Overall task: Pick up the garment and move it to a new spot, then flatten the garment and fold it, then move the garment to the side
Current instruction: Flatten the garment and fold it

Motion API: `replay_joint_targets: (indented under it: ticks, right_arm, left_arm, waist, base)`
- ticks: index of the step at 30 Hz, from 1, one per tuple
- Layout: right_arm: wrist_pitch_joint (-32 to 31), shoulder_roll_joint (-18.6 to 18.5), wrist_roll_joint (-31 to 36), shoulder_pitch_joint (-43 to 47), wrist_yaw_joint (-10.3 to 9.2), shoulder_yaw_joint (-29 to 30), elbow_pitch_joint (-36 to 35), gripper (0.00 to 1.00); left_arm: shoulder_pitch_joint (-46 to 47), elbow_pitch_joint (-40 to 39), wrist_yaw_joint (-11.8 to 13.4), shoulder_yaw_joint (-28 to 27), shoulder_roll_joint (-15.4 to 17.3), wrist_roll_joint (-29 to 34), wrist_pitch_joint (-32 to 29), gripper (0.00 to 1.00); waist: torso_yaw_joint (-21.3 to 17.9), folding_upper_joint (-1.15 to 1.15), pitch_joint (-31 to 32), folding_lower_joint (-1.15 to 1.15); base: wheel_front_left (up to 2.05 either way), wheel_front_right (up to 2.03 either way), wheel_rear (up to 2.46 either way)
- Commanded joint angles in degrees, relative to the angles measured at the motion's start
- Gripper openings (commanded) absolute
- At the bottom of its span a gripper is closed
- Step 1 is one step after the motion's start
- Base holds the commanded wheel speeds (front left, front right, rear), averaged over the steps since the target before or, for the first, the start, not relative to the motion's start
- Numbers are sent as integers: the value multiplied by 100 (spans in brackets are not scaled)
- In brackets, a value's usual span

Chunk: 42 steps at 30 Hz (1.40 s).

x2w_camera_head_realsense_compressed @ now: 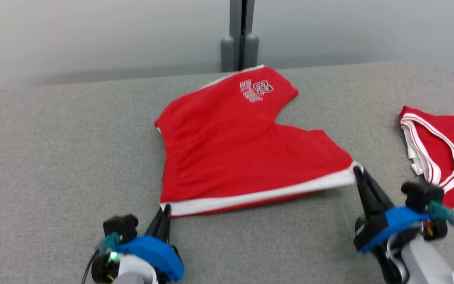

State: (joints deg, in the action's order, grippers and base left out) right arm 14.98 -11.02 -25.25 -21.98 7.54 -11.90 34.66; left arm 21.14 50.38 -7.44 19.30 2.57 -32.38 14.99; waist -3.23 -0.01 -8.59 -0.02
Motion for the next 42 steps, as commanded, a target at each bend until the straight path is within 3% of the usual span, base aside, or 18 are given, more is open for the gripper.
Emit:
replay_joint_targets:
  ticks: [1, 8, 14, 21, 30, 42]
  right_arm:
    - [25, -101, -163, 445, -8, -90, -93, 0]
    - [25, -353, -452, 1469, -7, -306, -321, 0]
    - [25, -397, -580, 2035, -7, -309, -558, 0]
    - [24, -441, -640, 2230, -7, 117, -1066, 0]
    - [21, -461, -250, 541, -6, 467, -970, 0]
    - [20, -702, 621, -2256, -6, 254, 608, 0]
  left_arm:
    - [-287, -80, -1, 110, 59, -140, 24, 0]
    - [-1213, -534, -3, 244, 48, -493, 24, 0]
    - [-1759, -972, -4, 283, 43, -386, 24, 0]
    - [-2021, -1768, -2, 118, 52, -209, 25, 0]
    - [-838, -2416, 87, 504, 40, -501, 23, 0]
    - [1068, -2055, 591, 1041, 35, -1080, 24, 0]
  waist:
    - [-48, 1, 216, 2]
    - [-73, 1, 761, 2]
    - [-26, 1, 940, 2]
    - [133, 1, 872, 2]
    - [628, 1, 78, 2]
    - [1261, 1, -1171, 2]
  base:
    - [0, 0, 0]
    - [0, 0, 0]
    - [0, 0, 0]
    - [0, 0, 0]
    - [0, 0, 0]
    - [0, 0, 0]
